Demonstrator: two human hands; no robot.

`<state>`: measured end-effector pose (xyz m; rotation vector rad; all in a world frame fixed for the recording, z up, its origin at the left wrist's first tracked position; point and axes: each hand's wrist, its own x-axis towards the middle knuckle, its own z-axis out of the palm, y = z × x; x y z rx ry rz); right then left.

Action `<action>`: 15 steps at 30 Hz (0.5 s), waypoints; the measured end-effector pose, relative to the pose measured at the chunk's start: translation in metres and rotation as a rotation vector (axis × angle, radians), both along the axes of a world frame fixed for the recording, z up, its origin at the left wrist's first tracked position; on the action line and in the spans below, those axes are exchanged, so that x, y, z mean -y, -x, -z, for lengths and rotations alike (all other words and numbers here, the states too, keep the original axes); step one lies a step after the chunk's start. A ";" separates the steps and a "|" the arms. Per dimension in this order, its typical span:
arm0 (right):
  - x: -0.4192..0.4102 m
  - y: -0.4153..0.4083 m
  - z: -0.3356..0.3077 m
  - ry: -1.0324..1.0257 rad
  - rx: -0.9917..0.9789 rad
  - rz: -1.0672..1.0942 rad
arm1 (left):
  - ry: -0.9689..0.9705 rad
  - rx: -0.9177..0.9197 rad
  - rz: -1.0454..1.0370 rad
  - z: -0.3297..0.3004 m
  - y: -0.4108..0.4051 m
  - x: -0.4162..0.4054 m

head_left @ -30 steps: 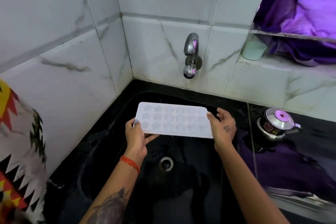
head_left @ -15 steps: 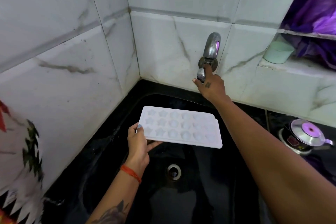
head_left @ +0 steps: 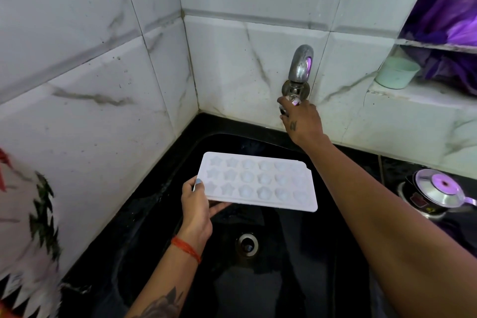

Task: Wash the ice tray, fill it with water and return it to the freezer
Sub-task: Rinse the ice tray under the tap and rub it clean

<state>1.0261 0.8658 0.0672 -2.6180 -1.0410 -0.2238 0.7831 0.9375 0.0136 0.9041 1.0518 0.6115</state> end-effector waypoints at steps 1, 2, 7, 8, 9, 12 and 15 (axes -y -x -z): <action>0.000 0.000 0.000 0.005 0.005 -0.003 | 0.000 0.000 0.000 0.000 0.000 0.000; 0.001 0.001 -0.001 0.009 0.009 -0.009 | 0.000 -0.002 0.000 0.001 0.000 0.001; 0.009 0.003 -0.001 0.069 0.006 -0.035 | -0.008 -0.007 -0.003 -0.001 0.003 0.001; 0.011 0.005 -0.002 0.091 -0.001 -0.039 | -0.009 -0.006 -0.004 -0.002 0.003 0.001; 0.013 0.006 -0.003 0.099 -0.008 -0.048 | -0.009 -0.006 -0.005 -0.003 0.003 0.002; 0.022 0.007 -0.001 0.058 -0.052 -0.092 | -0.005 -0.005 -0.007 -0.005 0.005 0.004; 0.039 0.010 0.008 0.041 -0.164 -0.054 | -0.006 -0.006 -0.002 -0.006 0.007 0.008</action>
